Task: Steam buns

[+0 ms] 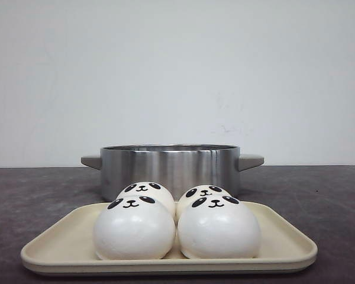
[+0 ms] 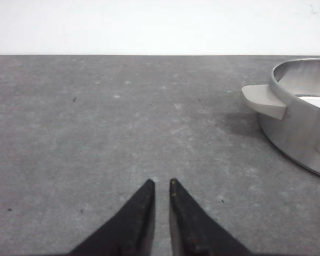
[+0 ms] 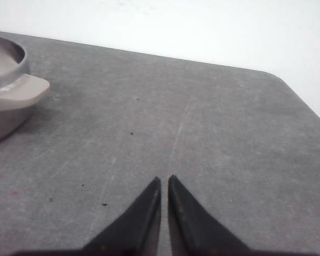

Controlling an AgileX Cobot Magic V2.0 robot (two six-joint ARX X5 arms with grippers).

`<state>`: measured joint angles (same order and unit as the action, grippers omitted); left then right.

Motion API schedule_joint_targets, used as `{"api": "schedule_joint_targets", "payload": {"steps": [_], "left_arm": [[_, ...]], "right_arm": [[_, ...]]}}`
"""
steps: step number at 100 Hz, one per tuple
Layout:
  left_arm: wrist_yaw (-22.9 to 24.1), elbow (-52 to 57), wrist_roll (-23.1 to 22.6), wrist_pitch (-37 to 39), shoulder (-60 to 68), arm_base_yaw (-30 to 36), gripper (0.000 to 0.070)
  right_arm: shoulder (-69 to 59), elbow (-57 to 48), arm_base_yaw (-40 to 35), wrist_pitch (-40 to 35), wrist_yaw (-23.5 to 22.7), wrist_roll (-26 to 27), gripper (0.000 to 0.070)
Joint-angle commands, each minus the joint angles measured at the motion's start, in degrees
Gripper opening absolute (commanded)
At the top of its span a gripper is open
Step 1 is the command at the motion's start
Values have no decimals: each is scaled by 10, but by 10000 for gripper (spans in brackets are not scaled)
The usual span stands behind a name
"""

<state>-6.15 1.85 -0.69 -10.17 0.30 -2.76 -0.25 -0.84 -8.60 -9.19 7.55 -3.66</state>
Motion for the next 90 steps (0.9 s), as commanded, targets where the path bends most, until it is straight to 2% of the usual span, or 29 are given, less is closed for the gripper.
{"api": "schedule_joint_targets", "payload": {"steps": [1, 59, 73, 82, 87, 90], "left_arm": [[-1, -10, -6, -3, -1, -1, 0], [-1, -10, -6, -3, -1, -1, 0], [-1, -10, -3, -2, -1, -1, 0], [-11, -10, 28, 0, -1, -1, 0], [-15, -10, 68, 0, -1, 0, 0], [-21, -10, 110, -1, -1, 0, 0]], "right_arm": [[0, 1, -2, 2, 0, -4, 17], [0, 1, -2, 2, 0, -4, 17], [0, 1, -2, 7, 0, 12, 17], [0, 1, -2, 19, -16, 50, 17], [0, 1, -2, 33, -30, 76, 17], [0, 1, -2, 41, -40, 89, 17]]}}
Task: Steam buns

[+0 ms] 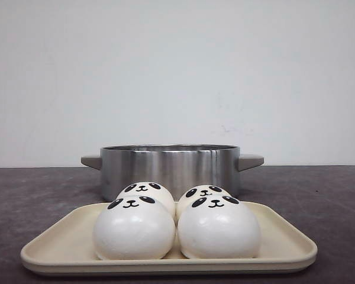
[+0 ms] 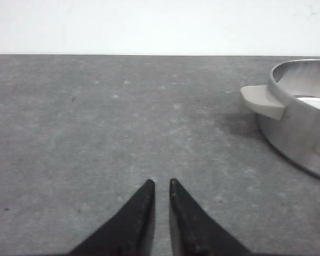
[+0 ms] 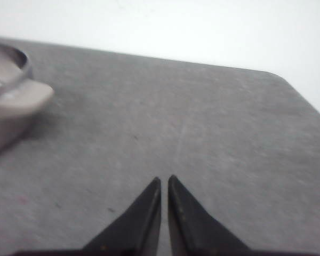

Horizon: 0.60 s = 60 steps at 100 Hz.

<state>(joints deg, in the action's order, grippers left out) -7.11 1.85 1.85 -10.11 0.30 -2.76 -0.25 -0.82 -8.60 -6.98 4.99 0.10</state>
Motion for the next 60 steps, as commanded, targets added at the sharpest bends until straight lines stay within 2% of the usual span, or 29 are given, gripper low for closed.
{"api": "schedule_joint_targets", "payload": {"steps": [1, 9, 16, 24, 31, 38, 48, 60], "left_arm": [[-14, -10, 99, -2, -1, 0, 0], [-26, -8, 184, -2, -1, 0, 0], [-33, -5, 233, -5, -1, 0, 0], [-63, 7, 273, -6, -1, 0, 0], [-79, 28, 273, -7, 0, 0, 4], [-85, 60, 248, -17, 15, 0, 5], [-86, 128, 196, -45, 59, 1, 5], [-87, 226, 171, -55, 134, 1, 4]], "right_arm": [[0, 1, -2, 22, -19, 57, 17], [0, 1, -2, 50, -56, 104, 17], [0, 1, -2, 87, -80, 140, 10], [0, -7, -2, 115, -109, 204, 8], [0, -38, -2, 95, -129, 233, 7], [-9, -86, -2, 49, -136, 231, 7], [-50, -170, -2, -15, -136, 189, 7], [-128, -281, -2, -73, -146, 132, 7]]}}
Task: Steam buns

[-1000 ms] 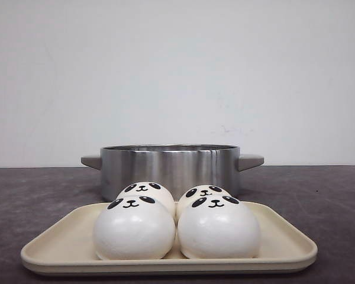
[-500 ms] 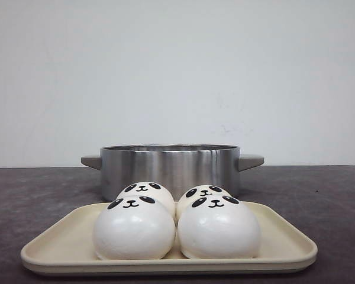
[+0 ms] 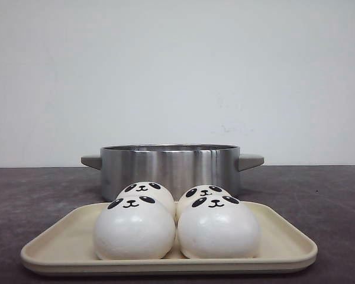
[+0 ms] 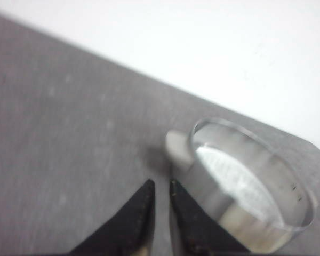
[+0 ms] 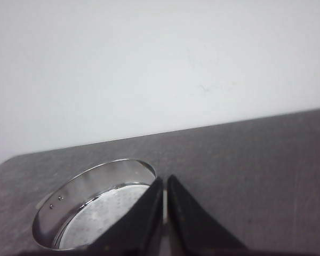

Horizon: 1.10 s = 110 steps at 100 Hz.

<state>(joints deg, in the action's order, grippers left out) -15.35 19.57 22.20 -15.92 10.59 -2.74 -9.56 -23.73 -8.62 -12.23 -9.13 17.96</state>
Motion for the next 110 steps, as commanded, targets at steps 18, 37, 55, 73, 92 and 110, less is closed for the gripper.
{"api": "schedule_joint_targets", "payload": {"steps": [18, 37, 55, 73, 92, 110], "left_arm": [[-12, 199, -96, 2, 134, 2, 4], [-30, 287, -108, 7, 186, 2, 5], [-33, 297, -107, -6, 183, 6, 59], [-33, 297, -107, -28, 182, 20, 649], [-45, 297, -107, -48, 182, 37, 667], [-47, 297, -112, -95, 186, 61, 667]], "right_arm": [[-127, -196, -2, -85, -5, -84, 7], [-155, -260, -2, -84, -40, -83, 7], [-153, -261, -2, -74, -100, -73, 16], [-155, -261, -2, -76, -119, -29, 657], [-175, -262, -4, -83, -134, -3, 683], [-252, -272, -38, -131, -121, 2, 661]]}}
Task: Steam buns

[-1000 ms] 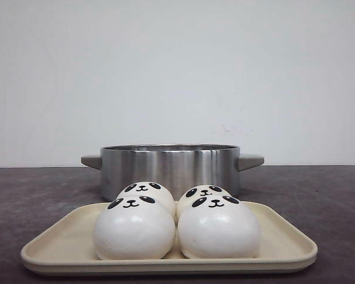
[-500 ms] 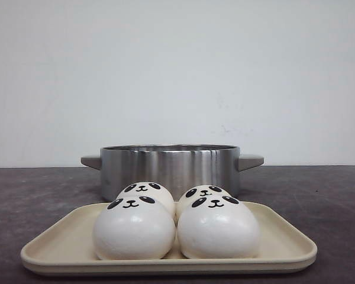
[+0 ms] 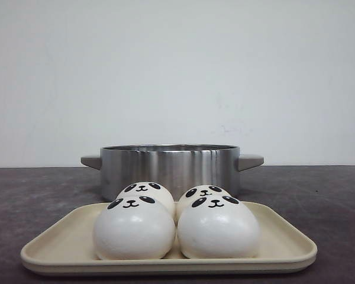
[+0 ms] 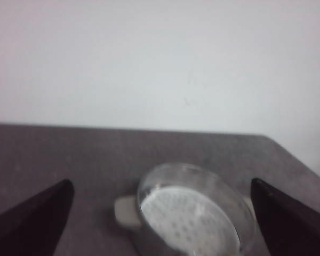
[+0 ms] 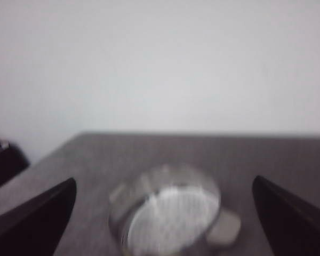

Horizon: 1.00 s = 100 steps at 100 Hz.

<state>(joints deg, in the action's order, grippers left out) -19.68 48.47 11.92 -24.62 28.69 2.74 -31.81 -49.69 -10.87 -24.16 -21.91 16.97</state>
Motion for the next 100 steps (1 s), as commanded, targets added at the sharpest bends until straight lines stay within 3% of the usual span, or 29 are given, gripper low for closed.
{"api": "schedule_joint_targets", "payload": {"steps": [1, 23, 40, 61, 100], "left_arm": [[-3, 8, -10, -12, 5, 8, 667], [-3, 8, -35, -70, 12, 33, 667], [-3, 8, -35, -84, 14, 45, 667], [-3, 8, -33, -86, 14, 63, 667], [-3, 8, -33, -89, 15, 90, 667]], "right_arm": [[-35, -14, -20, -16, 9, 12, 660], [-176, -44, -151, -107, 83, 21, 651], [-291, -64, -255, -140, 116, 73, 456], [-421, -65, -299, -123, 115, 96, 458], [-565, -65, -303, -29, 123, 110, 491]]}}
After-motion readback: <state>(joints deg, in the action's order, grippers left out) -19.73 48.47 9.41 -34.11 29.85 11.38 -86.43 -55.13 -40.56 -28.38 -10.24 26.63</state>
